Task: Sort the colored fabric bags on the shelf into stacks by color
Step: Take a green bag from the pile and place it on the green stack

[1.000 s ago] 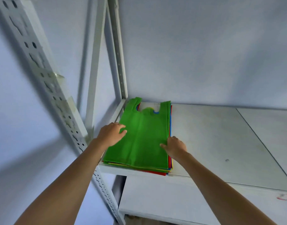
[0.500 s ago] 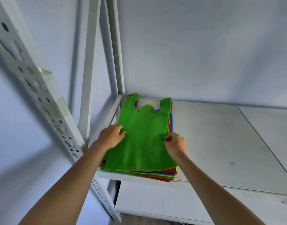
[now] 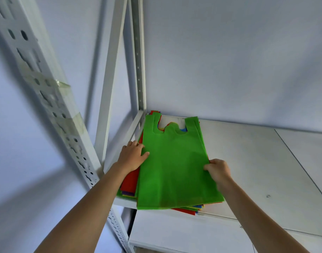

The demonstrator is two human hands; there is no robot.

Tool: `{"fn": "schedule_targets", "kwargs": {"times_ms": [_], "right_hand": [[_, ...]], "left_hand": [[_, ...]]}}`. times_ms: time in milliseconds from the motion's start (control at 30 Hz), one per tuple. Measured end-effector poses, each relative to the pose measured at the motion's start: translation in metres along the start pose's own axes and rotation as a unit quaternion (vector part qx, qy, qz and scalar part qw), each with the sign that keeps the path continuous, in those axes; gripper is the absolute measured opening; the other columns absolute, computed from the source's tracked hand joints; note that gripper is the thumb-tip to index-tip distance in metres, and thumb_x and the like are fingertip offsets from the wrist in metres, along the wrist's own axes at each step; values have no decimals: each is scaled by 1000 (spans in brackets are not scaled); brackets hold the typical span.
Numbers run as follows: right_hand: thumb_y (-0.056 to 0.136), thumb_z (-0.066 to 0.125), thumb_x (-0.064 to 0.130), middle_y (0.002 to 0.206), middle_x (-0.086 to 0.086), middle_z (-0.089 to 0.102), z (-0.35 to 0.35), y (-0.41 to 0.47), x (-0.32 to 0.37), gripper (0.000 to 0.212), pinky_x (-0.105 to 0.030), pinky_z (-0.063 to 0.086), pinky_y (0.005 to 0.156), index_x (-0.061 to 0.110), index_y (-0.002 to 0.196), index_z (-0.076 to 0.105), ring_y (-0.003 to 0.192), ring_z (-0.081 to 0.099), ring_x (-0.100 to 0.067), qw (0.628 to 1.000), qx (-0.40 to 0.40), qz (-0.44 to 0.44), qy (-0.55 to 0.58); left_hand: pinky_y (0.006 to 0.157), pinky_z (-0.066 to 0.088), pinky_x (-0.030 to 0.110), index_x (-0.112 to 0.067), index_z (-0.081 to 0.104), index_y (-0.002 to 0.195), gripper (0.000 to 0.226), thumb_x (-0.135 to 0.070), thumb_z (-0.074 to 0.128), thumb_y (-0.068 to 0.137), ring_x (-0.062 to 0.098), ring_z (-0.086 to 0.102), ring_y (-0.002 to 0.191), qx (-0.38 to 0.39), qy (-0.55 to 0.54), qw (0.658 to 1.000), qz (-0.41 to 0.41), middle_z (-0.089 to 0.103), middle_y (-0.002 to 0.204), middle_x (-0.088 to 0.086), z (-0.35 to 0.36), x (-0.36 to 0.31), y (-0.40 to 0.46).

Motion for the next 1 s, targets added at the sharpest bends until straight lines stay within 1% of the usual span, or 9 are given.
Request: {"fn": "schedule_targets", "kwargs": {"times_ms": [233,400,500,567,667,733,800,900,1000], "right_hand": [[79,63,4,82,-6,62,-13,1,0,10,-33,47,69,12,84,64,77,56,-23,992,-41,-76,-93],[79,69,9,91,-10,68,7,-3,3,16,-28,49,65,14,92,61,78,61,-25,995,14,-70,-66],[78,67,7,96,-14,69,19,-8,6,17,-32,50,67,8,94,65,81,62,-26,996,39,-65,-45],[78,64,9,94,-14,69,23,-10,8,18,-38,52,73,6,96,67,83,63,-27,995,42,-79,-54],[80,64,14,96,-11,63,27,-14,13,19,-35,48,70,7,98,65,79,56,-21,988,40,-126,-78],[82,63,15,101,-8,57,30,-15,14,21,-32,49,70,10,102,63,82,56,-20,987,45,-137,-72],[83,61,11,99,-9,60,33,-13,11,21,-40,54,76,12,103,59,83,60,-23,994,69,-84,-10],[83,60,3,100,-18,64,36,-10,-2,24,-49,56,84,5,106,53,87,64,-30,984,109,42,132],[82,67,6,103,-24,68,34,-9,-10,27,-49,55,85,-2,107,60,95,67,-37,972,154,92,150]], "left_hand": [[102,39,40,-12,61,120,52,-52,39,95,25,49,121,-3,15,1000,-11,57,125,8,5,-7,8],[93,49,41,-7,57,115,56,-57,51,89,29,59,109,4,-42,994,-104,63,116,11,8,-8,15],[76,49,33,-5,59,104,45,-45,66,85,27,63,90,64,-167,968,-179,67,104,11,12,-1,20],[79,49,34,-5,62,105,39,-36,71,82,29,64,96,96,-193,957,-193,67,108,12,15,1,23],[85,53,37,-4,63,110,33,-25,67,84,30,64,99,87,-213,950,-211,67,112,14,14,1,25],[77,52,36,-1,57,115,30,-15,58,89,30,62,94,64,-235,941,-237,64,115,16,10,5,26],[66,47,31,1,46,130,40,-9,53,91,29,59,94,48,-256,925,-275,57,125,19,5,11,28],[87,52,37,3,41,136,53,-9,62,89,32,59,112,66,-327,894,-299,53,134,22,7,21,31],[103,46,43,1,52,129,49,-19,68,87,32,59,116,147,-400,855,-297,59,131,18,14,18,26]]}}
Point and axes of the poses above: each hand's wrist, its own y-axis towards the middle knuckle, its own z-axis out of the palm, x = y × z, the point moved 5 cm from there along y, towards the middle knuckle
